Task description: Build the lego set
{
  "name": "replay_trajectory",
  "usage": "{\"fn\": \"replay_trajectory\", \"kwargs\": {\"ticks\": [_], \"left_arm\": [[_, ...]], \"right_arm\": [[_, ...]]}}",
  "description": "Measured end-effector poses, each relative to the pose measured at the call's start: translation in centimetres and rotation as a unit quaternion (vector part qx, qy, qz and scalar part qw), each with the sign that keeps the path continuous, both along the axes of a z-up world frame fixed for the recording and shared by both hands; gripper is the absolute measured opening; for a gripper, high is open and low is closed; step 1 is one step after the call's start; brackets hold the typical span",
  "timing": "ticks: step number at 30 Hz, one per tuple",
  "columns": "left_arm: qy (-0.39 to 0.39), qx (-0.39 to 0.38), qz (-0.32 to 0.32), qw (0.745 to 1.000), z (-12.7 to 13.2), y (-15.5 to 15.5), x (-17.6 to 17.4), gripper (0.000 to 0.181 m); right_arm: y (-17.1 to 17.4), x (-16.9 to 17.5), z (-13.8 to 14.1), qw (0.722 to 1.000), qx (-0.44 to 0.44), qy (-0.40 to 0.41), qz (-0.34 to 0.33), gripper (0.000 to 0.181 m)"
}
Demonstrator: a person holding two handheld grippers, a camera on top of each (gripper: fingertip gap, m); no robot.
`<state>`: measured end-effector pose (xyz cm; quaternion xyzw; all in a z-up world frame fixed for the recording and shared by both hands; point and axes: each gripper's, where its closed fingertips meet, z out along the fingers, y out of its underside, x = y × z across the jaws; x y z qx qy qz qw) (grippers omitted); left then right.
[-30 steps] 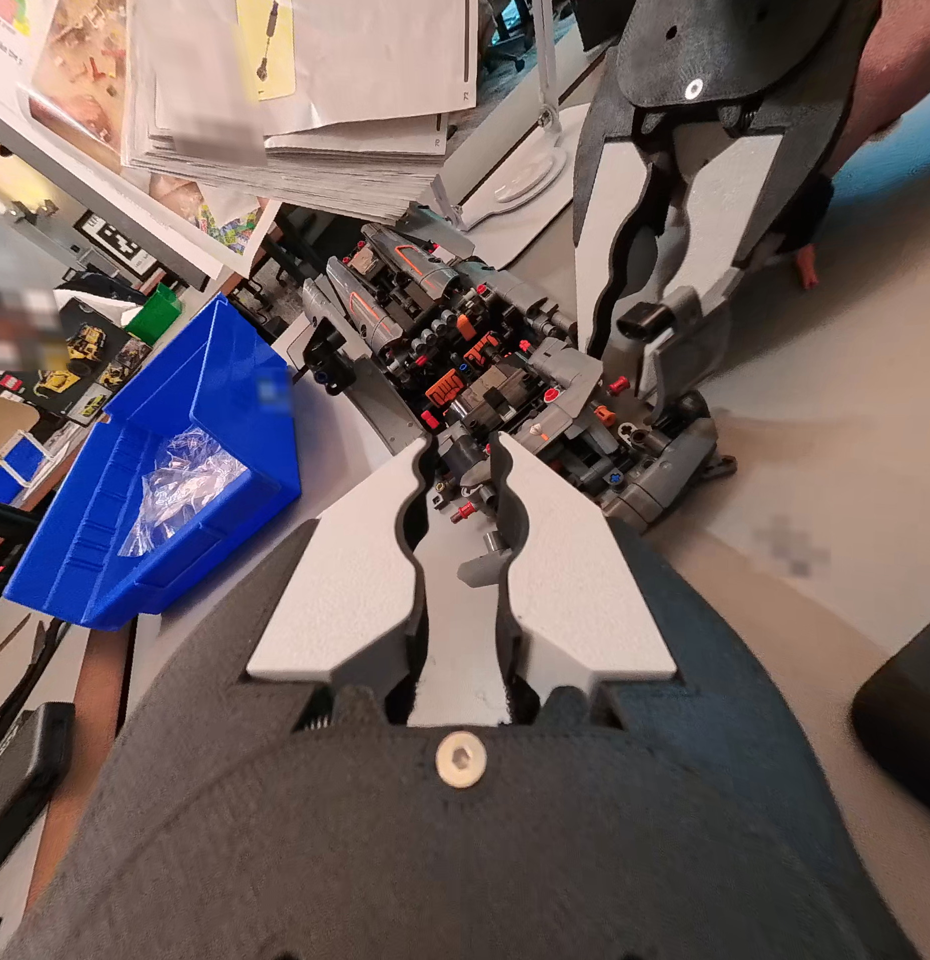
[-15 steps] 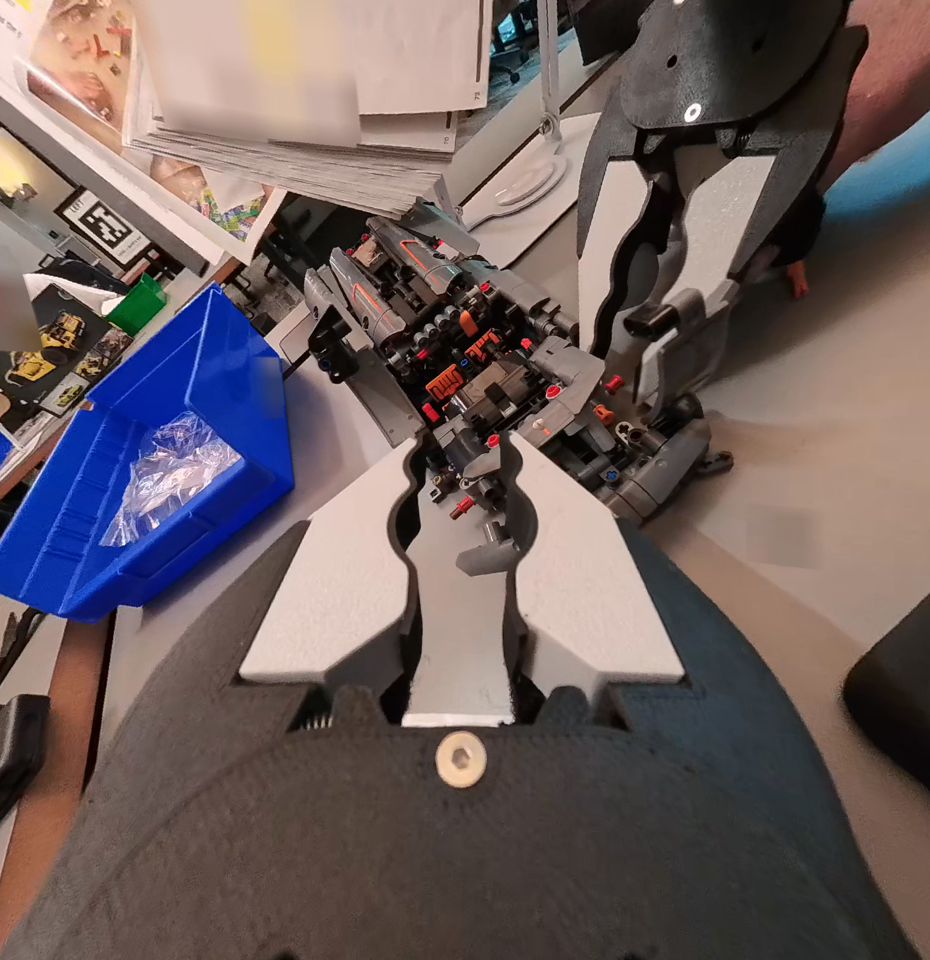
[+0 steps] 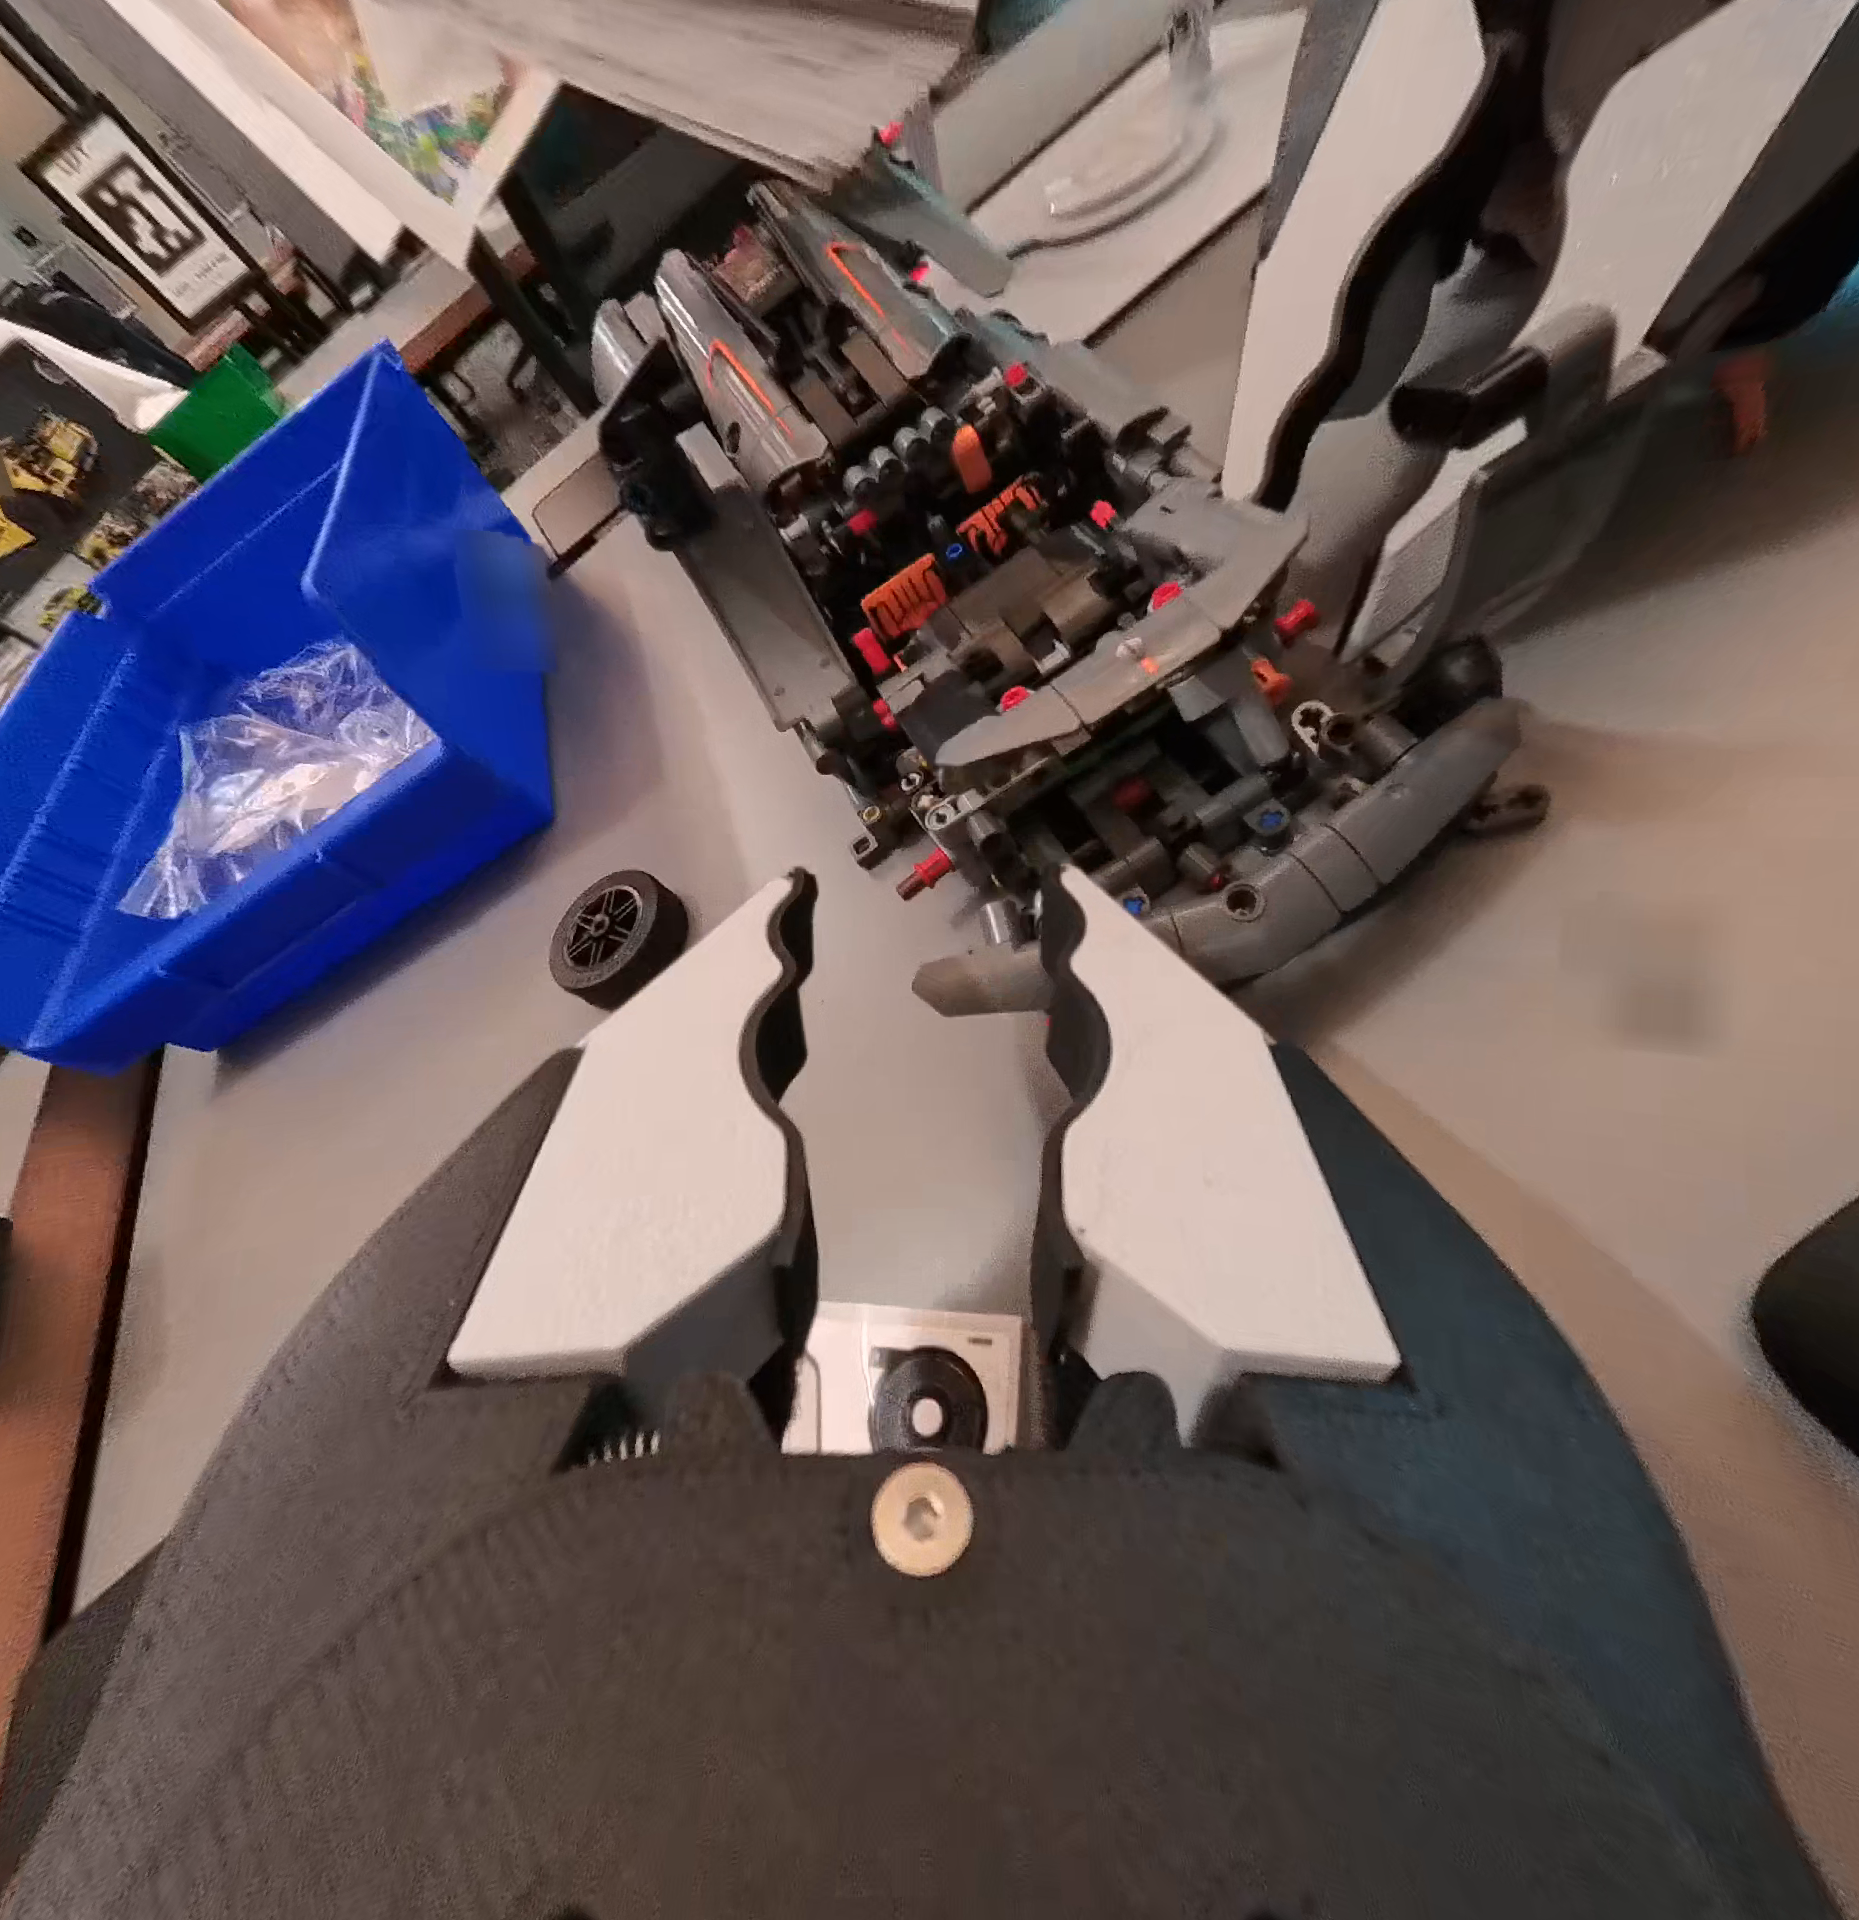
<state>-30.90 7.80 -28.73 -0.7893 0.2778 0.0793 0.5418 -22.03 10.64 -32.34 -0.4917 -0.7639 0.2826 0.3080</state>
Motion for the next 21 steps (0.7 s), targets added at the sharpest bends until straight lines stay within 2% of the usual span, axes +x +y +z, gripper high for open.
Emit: {"fn": "replay_trajectory", "kwargs": {"ticks": [5, 12, 14, 19, 21], "left_arm": [[0.019, -0.014, -0.016, 1.000, -0.7, 0.2, 0.7, 0.034], [0.039, -0.023, -0.021, 0.999, -1.3, 0.3, 1.0, 0.029], [0.040, -0.024, -0.023, 0.999, -1.3, 0.4, 1.0, 0.027], [0.047, -0.028, -0.030, 0.998, -1.5, 0.3, 1.2, 0.021], [0.049, -0.028, -0.032, 0.998, -1.6, 0.3, 1.3, 0.018]], "right_arm": [[0.3, -0.2, 0.0, 1.000, 0.002, 0.004, -0.008, 0.019], [-0.8, -0.1, 0.9, 0.997, 0.066, 0.031, 0.033, 0.005], [-1.0, -0.3, 1.6, 0.996, 0.066, 0.047, 0.034, 0.008], [-0.4, 0.2, 1.2, 0.996, 0.068, 0.036, 0.035, 0.010], [-0.5, 0.5, 1.2, 0.998, 0.037, 0.031, 0.041, 0.017]]}}
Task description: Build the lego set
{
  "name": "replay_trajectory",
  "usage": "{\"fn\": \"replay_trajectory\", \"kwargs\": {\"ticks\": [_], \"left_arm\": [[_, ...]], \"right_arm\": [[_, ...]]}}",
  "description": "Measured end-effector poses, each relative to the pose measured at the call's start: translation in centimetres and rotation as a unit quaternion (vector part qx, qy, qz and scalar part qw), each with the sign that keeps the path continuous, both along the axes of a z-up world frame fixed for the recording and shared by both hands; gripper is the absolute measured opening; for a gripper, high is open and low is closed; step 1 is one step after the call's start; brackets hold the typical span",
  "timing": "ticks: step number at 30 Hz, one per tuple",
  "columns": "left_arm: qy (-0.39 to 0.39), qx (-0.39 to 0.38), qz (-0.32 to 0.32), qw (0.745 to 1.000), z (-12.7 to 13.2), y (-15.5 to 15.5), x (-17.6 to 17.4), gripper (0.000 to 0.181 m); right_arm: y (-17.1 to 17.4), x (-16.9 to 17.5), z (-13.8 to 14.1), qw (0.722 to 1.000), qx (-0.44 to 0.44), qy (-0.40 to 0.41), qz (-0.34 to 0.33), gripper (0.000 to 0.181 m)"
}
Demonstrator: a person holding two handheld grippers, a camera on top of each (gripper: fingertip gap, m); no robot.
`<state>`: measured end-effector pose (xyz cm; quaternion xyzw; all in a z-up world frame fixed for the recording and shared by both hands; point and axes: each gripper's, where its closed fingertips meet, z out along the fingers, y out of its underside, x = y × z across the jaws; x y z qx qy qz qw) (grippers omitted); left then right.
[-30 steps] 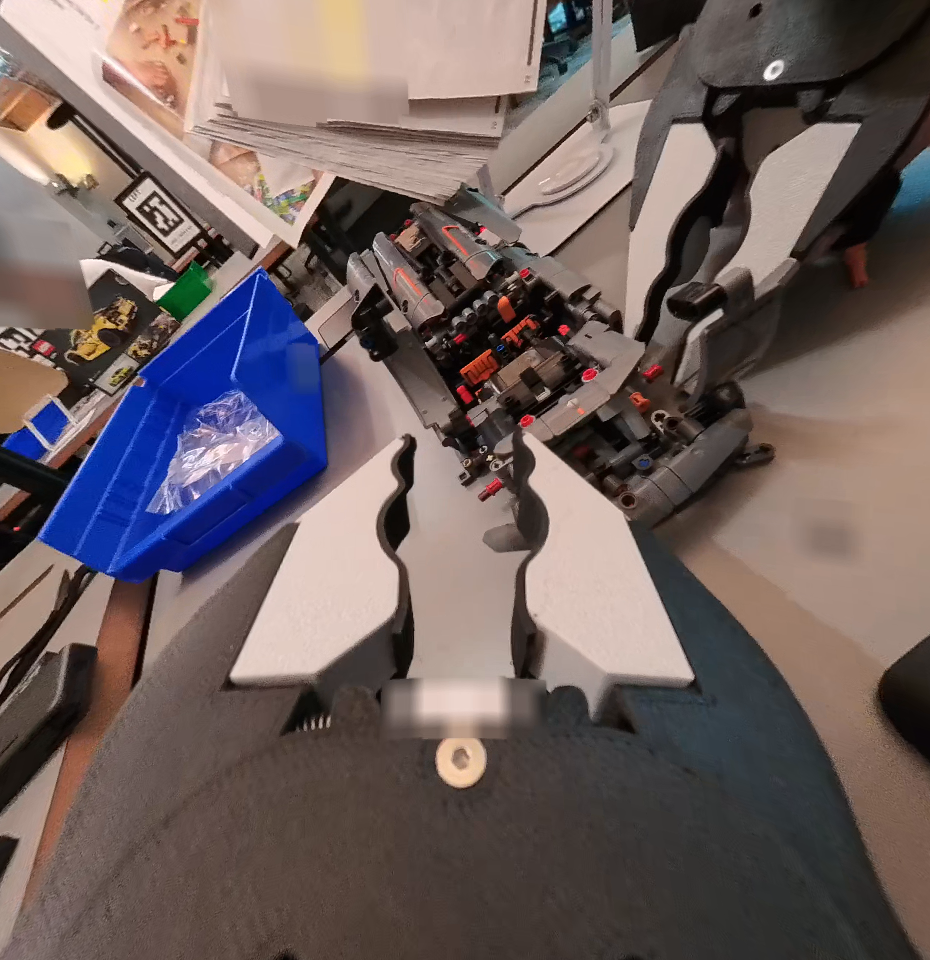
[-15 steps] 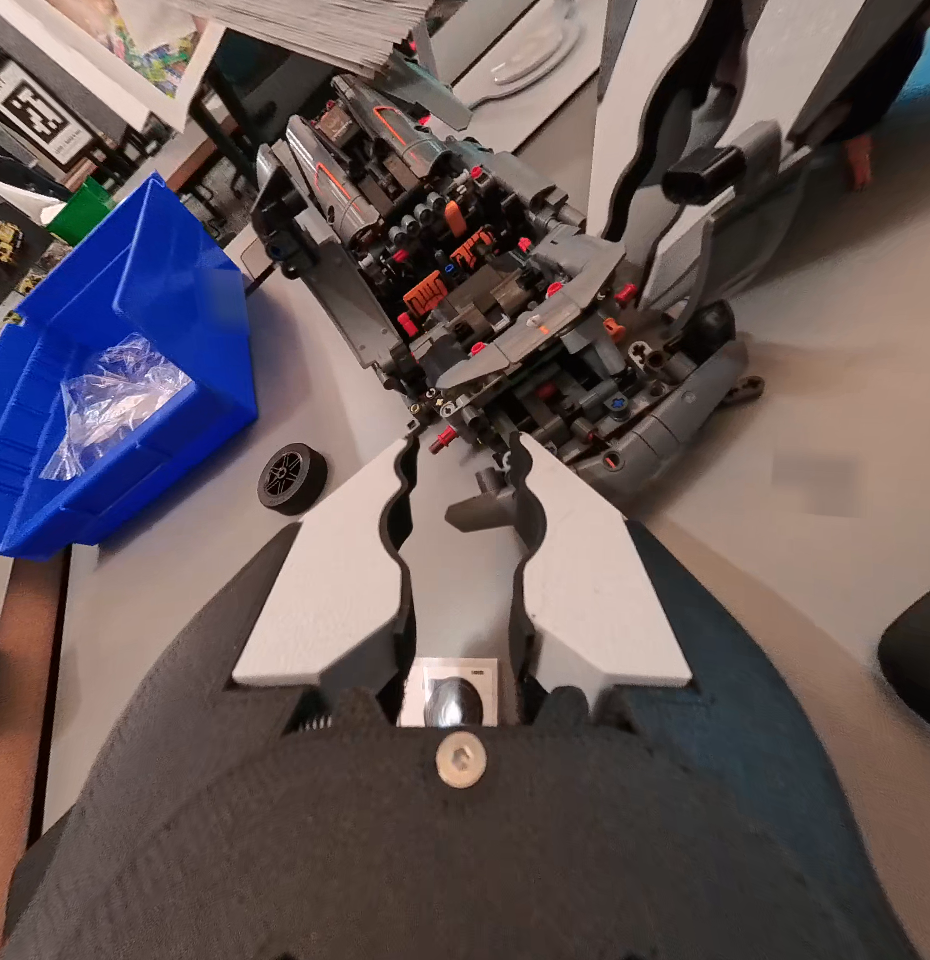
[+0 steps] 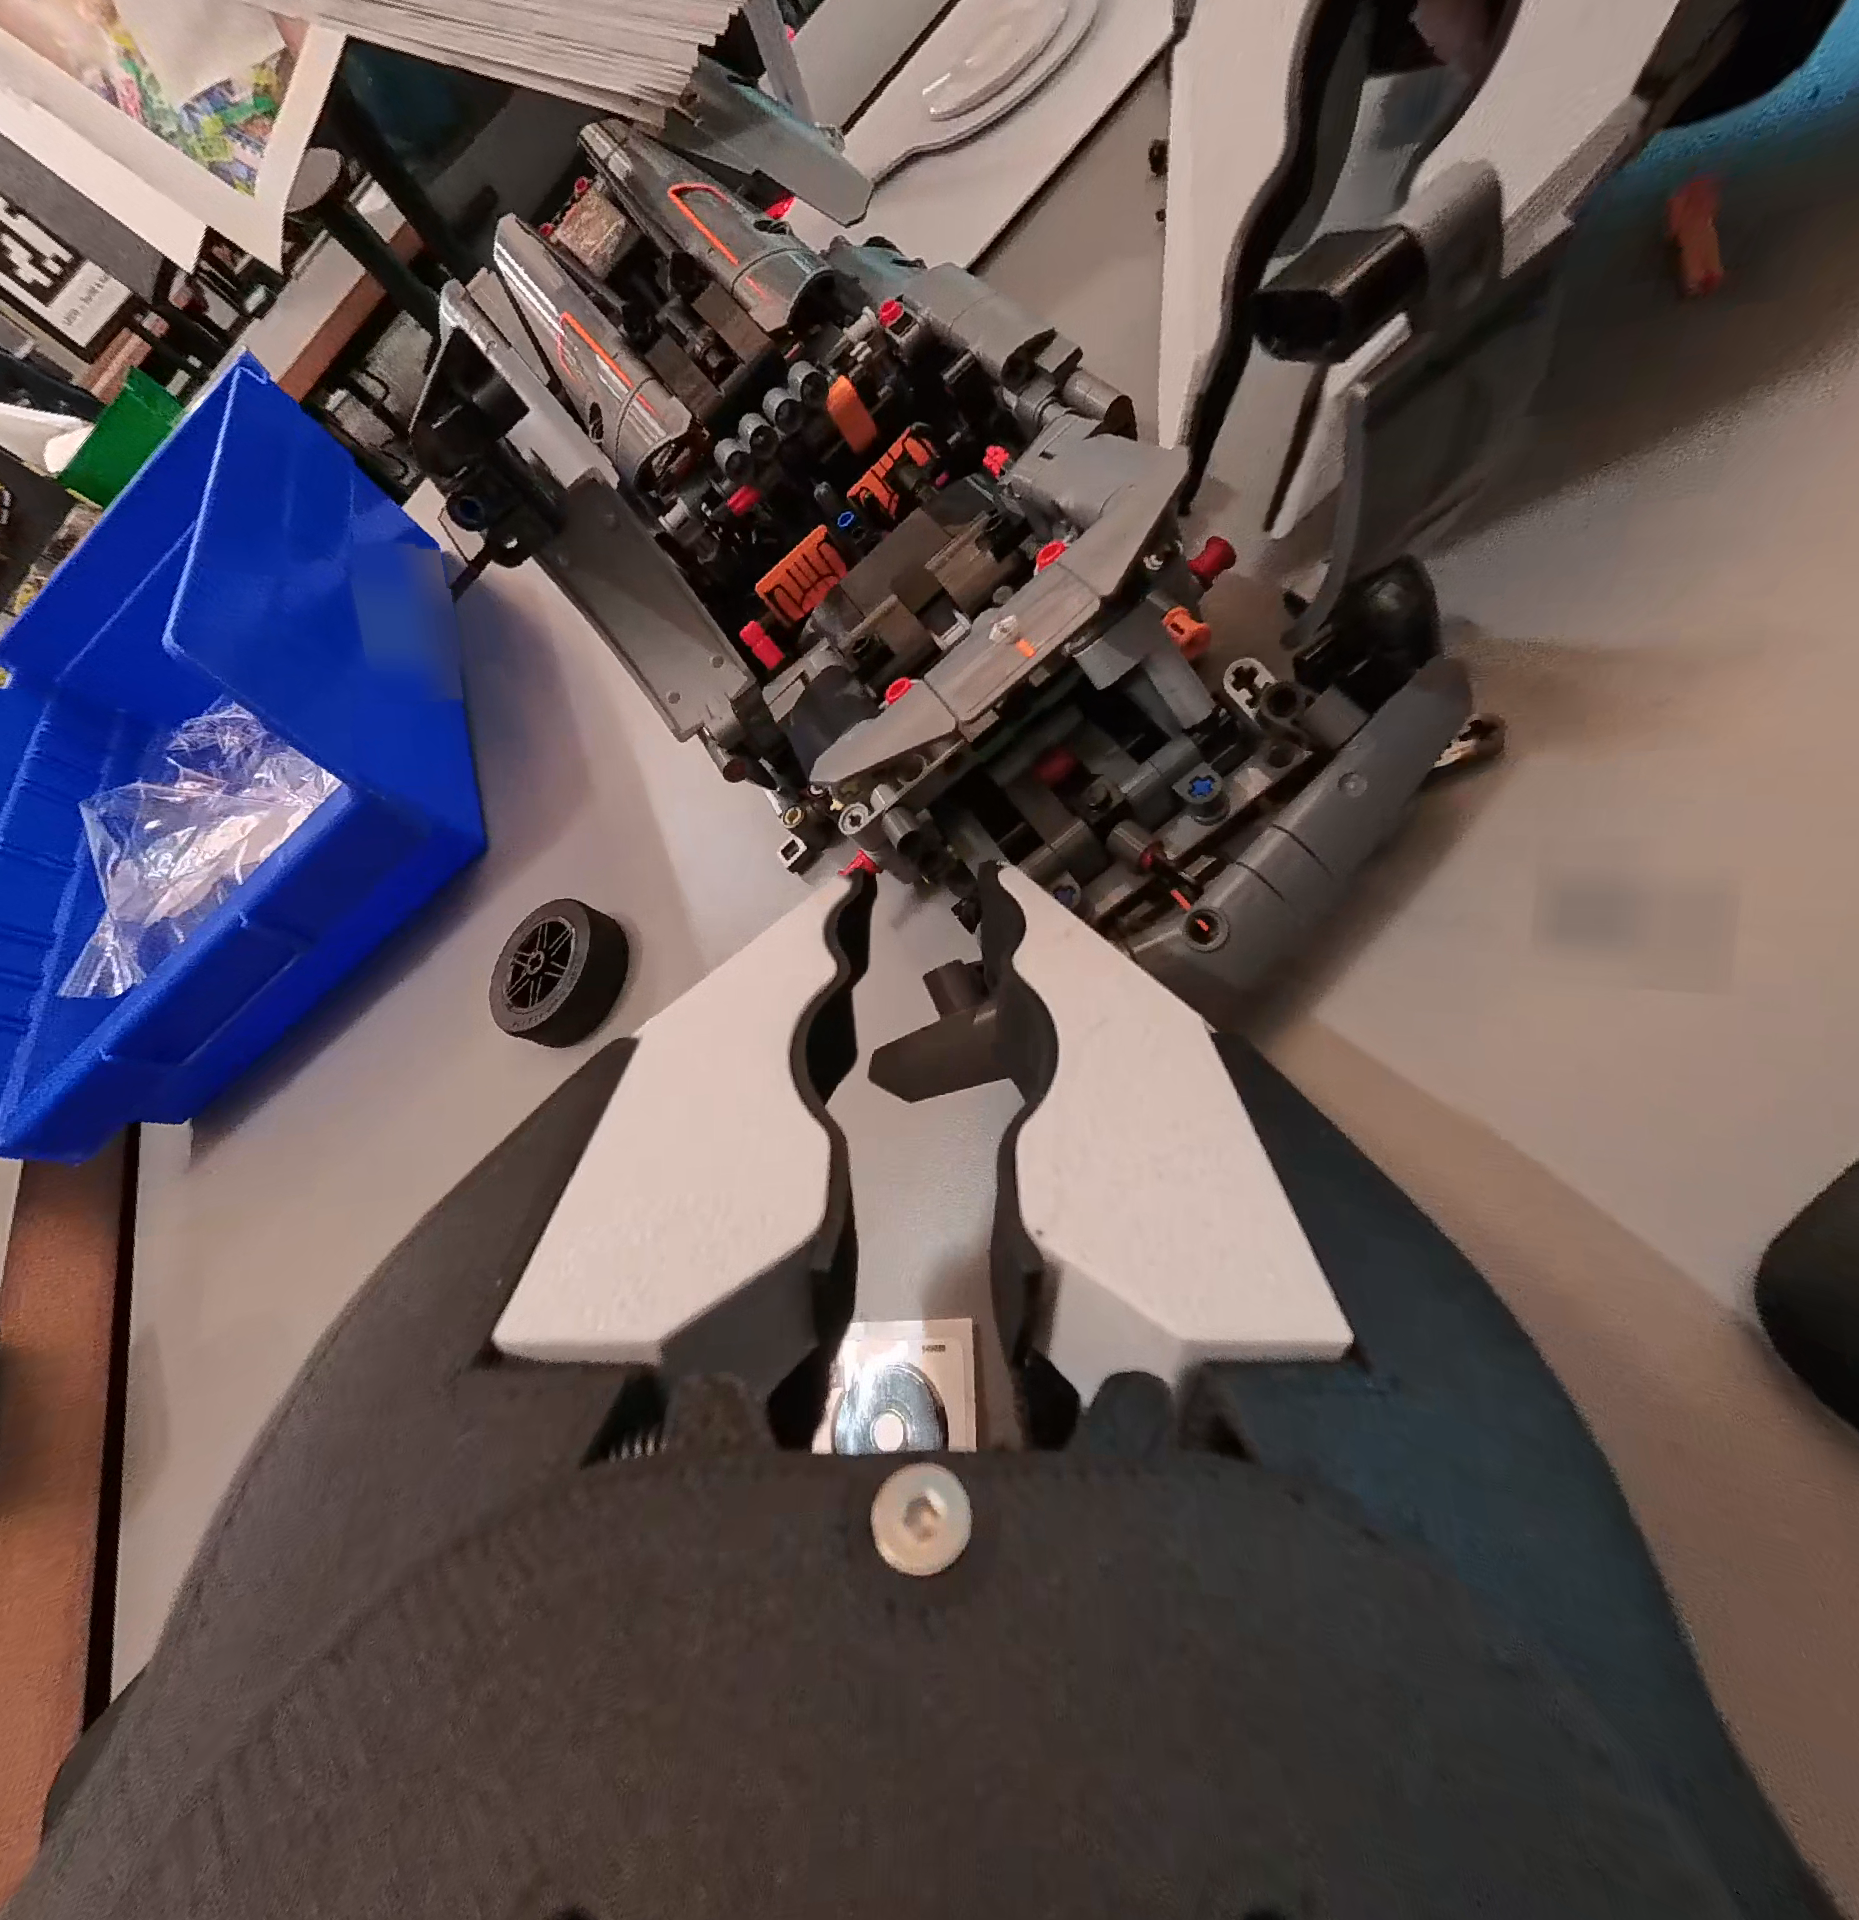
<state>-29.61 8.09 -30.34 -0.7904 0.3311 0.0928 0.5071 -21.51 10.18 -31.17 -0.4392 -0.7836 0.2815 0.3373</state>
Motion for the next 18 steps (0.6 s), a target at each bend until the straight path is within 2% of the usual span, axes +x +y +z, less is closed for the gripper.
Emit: {"fn": "replay_trajectory", "kwargs": {"ticks": [2, 7, 18], "left_arm": [[0.002, -0.001, -0.001, 1.000, 0.0, 0.0, 0.0, 0.017], [0.008, 0.000, -0.002, 1.000, -0.1, 0.0, 0.1, 0.014], [0.019, -0.003, 0.000, 1.000, -0.4, 0.1, 0.1, 0.012]], "right_arm": [[0.2, 0.1, -0.6, 1.000, -0.015, -0.015, -0.005, 0.023], [0.1, -0.5, -1.3, 1.000, -0.001, -0.023, -0.017, 0.004], [0.2, 0.2, -1.3, 0.999, -0.020, -0.037, -0.006, 0.003]]}}
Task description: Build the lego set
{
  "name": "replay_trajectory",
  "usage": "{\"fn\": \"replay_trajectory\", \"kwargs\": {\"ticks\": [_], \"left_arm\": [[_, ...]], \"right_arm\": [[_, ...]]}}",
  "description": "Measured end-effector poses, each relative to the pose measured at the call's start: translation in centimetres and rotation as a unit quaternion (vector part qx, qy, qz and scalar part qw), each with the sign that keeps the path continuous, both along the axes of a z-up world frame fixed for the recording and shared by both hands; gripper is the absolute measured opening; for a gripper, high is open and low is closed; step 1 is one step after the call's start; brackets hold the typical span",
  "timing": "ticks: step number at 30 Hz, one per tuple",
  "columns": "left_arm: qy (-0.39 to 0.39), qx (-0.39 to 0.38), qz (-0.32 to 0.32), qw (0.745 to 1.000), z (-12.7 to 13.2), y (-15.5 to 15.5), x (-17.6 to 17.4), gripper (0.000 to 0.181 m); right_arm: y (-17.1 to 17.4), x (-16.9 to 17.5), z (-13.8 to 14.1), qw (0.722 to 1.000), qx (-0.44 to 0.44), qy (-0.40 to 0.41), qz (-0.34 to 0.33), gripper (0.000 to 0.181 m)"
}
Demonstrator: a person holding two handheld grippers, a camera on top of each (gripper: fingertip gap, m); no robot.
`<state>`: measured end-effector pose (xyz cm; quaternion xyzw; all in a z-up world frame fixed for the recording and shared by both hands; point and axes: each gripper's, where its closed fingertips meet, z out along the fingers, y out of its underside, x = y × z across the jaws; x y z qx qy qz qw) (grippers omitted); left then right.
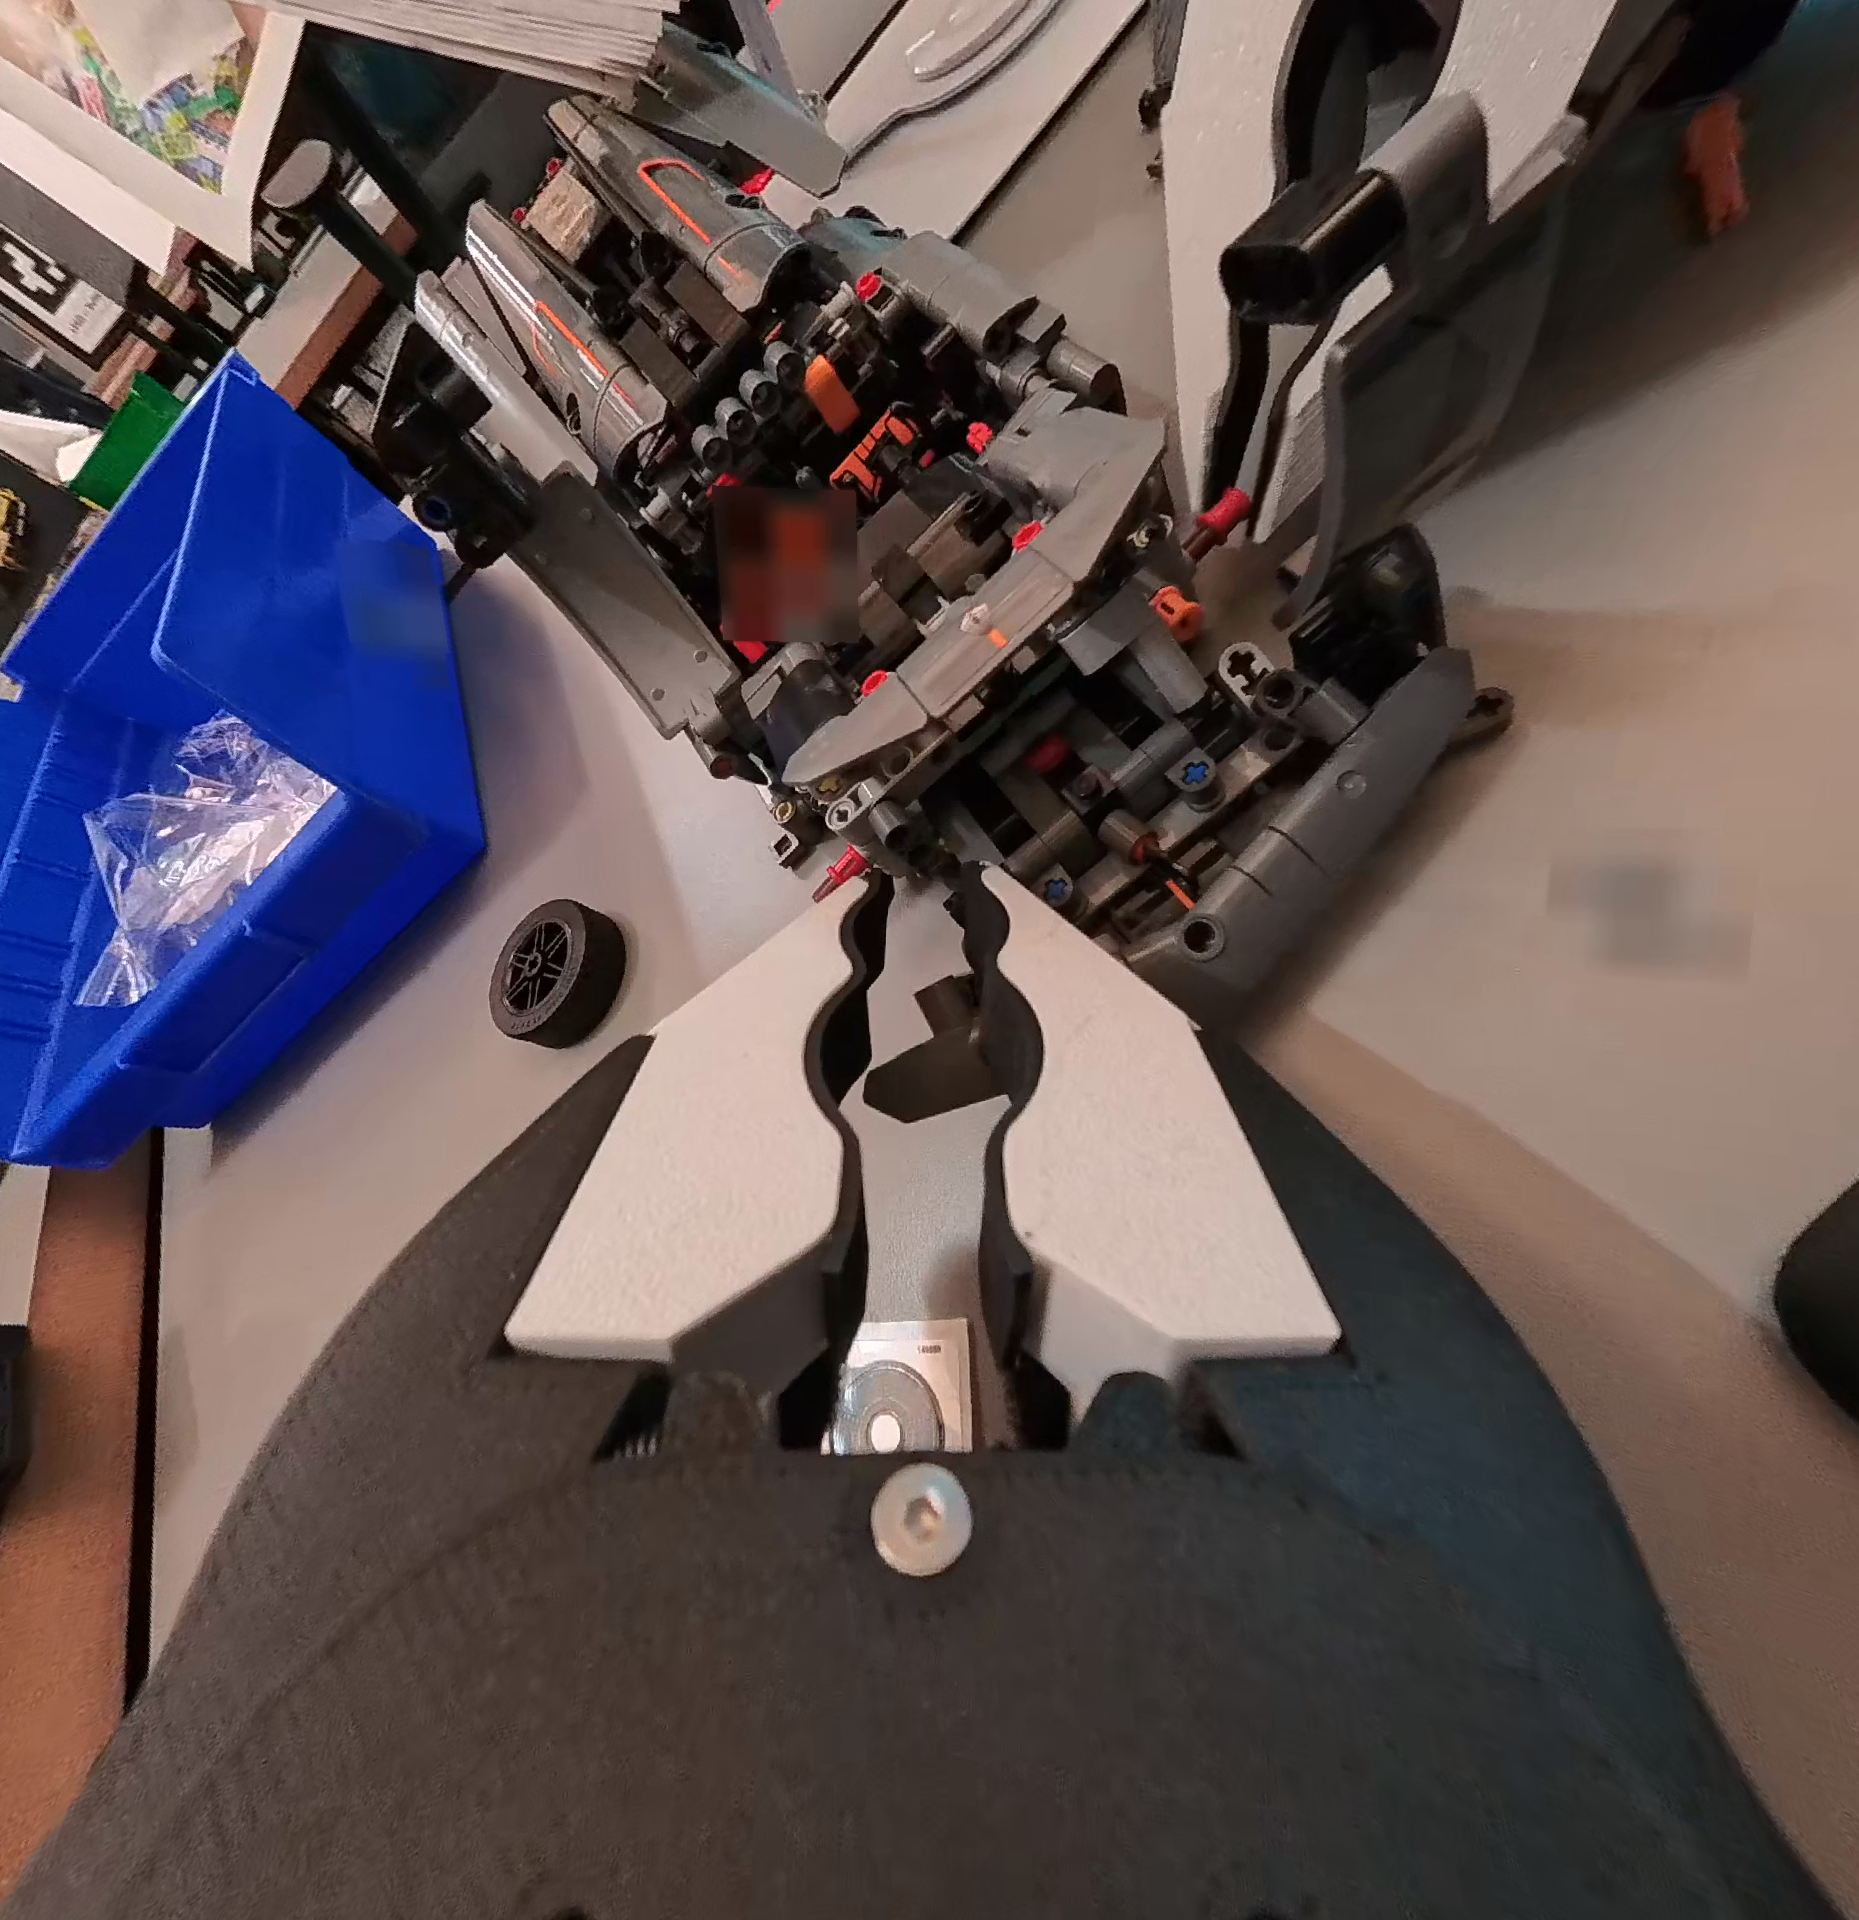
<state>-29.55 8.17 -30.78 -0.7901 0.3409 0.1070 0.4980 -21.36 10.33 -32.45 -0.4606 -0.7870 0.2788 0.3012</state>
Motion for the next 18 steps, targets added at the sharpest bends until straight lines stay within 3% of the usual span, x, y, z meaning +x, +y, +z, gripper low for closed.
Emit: {"fn": "replay_trajectory", "kwargs": {"ticks": [14, 18], "left_arm": [[0.008, -0.003, -0.004, 1.000, -0.24, -0.01, 0.19, 0.006], [0.005, 0.001, 0.005, 1.000, -0.05, 0.12, -0.07, 0.013]], "right_arm": [[-0.07, -0.67, -0.08, 1.000, 0.000, -0.005, -0.018, 0.004], [-0.08, -0.40, -0.08, 1.000, -0.006, -0.007, -0.013, 0.004]]}}
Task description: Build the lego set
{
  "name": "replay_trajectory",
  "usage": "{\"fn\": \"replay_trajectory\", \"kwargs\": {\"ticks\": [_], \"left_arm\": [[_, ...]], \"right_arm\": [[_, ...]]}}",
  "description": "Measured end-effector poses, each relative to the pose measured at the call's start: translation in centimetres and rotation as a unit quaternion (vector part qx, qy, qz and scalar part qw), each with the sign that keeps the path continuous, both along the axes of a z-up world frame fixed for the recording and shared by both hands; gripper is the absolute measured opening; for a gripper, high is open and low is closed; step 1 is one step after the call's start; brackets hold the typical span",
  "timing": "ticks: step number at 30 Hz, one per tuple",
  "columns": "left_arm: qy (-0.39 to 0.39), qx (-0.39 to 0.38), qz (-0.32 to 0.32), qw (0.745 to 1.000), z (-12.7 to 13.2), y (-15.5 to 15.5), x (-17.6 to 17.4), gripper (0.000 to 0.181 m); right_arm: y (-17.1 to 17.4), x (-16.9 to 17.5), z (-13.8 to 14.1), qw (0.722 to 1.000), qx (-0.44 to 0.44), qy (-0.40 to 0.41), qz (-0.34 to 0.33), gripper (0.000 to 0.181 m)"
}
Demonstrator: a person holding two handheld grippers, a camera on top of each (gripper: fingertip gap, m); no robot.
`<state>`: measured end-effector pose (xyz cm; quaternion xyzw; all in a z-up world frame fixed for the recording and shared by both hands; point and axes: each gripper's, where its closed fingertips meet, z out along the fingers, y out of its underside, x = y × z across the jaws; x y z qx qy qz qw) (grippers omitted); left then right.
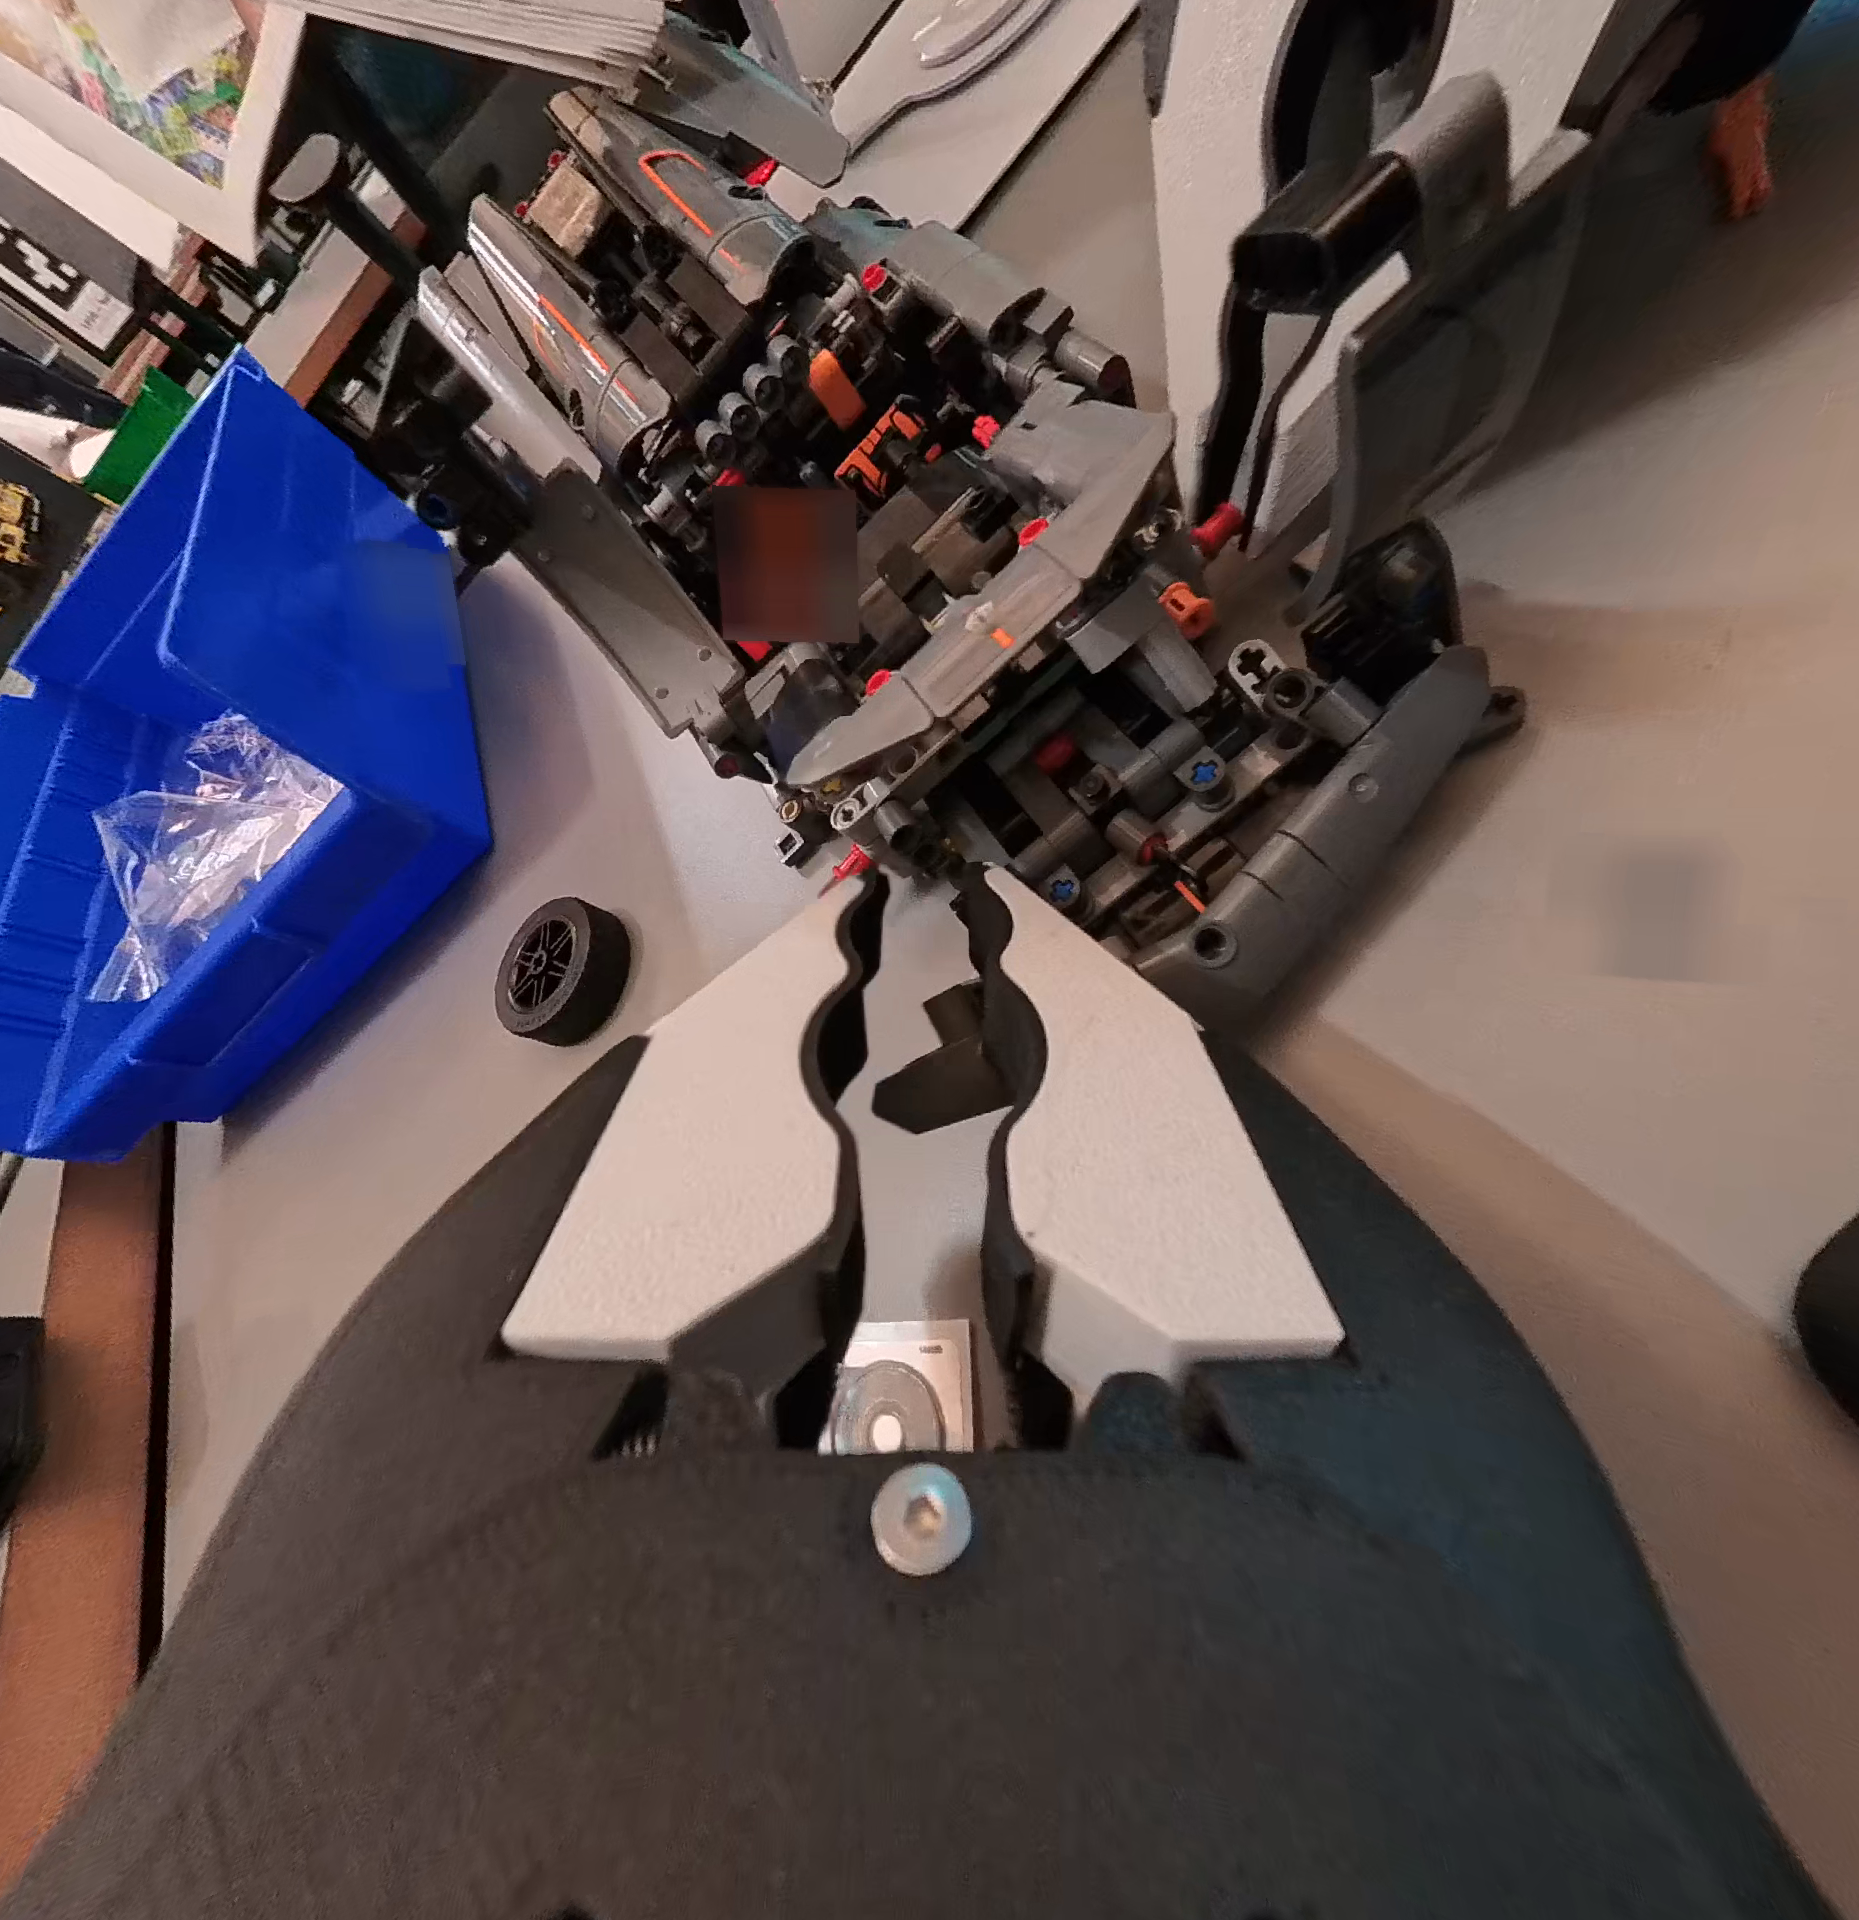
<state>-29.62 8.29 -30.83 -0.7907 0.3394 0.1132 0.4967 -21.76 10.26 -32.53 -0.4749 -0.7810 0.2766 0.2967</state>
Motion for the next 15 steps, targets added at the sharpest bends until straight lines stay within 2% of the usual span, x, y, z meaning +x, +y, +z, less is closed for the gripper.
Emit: {"fn": "replay_trajectory", "kwargs": {"ticks": [11, 13, 15], "left_arm": [[-0.057, -0.028, 0.012, 0.998, 0.2, 0.6, -0.6, 0.031], [-0.071, -0.042, 0.009, 0.997, 0.0, 0.8, -0.5, 0.031], [-0.082, -0.054, 0.004, 0.995, -0.1, 0.9, -0.4, 0.032]], "right_arm": [[0.3, 0.5, 0.2, 1.000, -0.018, -0.005, 0.002, 0.004], [0.6, 0.5, 0.4, 1.000, -0.010, 0.001, -0.002, 0.010], [0.4, 0.5, 1.2, 1.000, -0.004, 0.019, 0.006, 0.009]]}}
